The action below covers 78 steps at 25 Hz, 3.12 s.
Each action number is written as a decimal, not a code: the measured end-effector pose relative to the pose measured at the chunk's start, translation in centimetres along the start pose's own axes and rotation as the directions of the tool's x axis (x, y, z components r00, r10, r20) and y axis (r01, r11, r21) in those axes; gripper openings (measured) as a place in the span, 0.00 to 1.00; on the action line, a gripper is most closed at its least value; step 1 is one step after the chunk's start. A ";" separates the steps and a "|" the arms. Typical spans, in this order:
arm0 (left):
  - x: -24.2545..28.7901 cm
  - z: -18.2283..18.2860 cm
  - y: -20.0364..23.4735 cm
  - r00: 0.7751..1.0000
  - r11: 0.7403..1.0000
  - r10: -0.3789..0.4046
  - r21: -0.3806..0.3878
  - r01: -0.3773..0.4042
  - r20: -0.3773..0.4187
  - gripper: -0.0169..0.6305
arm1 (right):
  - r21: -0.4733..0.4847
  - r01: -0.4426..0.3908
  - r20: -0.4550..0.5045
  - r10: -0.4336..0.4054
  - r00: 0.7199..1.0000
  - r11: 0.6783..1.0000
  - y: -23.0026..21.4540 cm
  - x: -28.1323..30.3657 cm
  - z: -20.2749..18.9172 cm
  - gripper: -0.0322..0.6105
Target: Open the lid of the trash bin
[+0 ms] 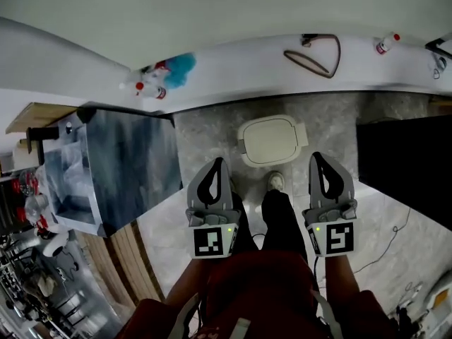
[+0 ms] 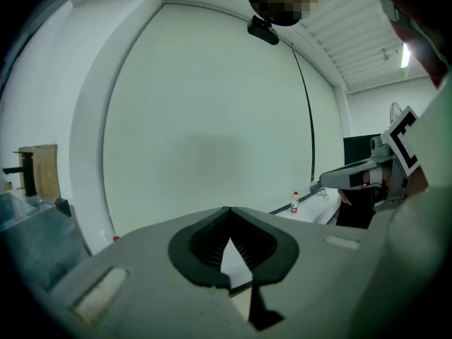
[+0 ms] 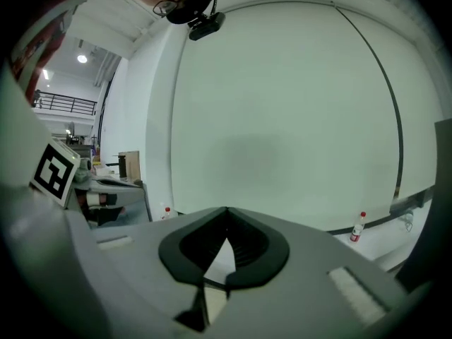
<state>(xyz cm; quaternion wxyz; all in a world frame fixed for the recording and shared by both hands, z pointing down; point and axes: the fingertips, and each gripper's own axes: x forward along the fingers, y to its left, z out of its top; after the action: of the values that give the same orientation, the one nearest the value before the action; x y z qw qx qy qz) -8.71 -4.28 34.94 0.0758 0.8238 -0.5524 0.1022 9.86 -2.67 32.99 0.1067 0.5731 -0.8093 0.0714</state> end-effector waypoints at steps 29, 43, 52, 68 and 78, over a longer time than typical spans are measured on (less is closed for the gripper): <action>7.1 -35.7 3.3 0.932 0.986 -0.165 -0.043 0.160 -0.322 0.03 | 0.143 -0.022 -0.288 0.063 0.956 0.990 11.0 7.8 -26.1 0.05; 10.2 -43.1 0.2 0.893 0.971 -0.229 -0.032 0.236 -0.388 0.03 | 0.190 -0.014 -0.361 0.083 0.929 0.982 12.3 6.2 -31.7 0.05; 12.4 -46.9 -0.1 0.855 0.966 -0.237 -0.014 0.260 -0.461 0.03 | 0.218 0.017 -0.387 0.071 0.919 0.976 11.4 5.5 -33.1 0.05; 12.5 -47.7 0.3 0.858 0.969 -0.239 -0.057 0.240 -0.455 0.03 | 0.234 0.011 -0.398 0.086 0.913 0.972 11.1 5.5 -33.3 0.05; 12.6 -47.9 0.5 0.854 0.962 -0.267 -0.067 0.266 -0.446 0.03 | 0.238 0.008 -0.405 0.091 0.910 0.971 10.8 5.9 -33.4 0.05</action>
<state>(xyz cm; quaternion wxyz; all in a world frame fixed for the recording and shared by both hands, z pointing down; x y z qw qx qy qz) -8.55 -4.33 84.52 0.2165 0.8458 -0.4004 0.2783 0.82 3.48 66.88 0.2053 0.5362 -0.7664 0.2880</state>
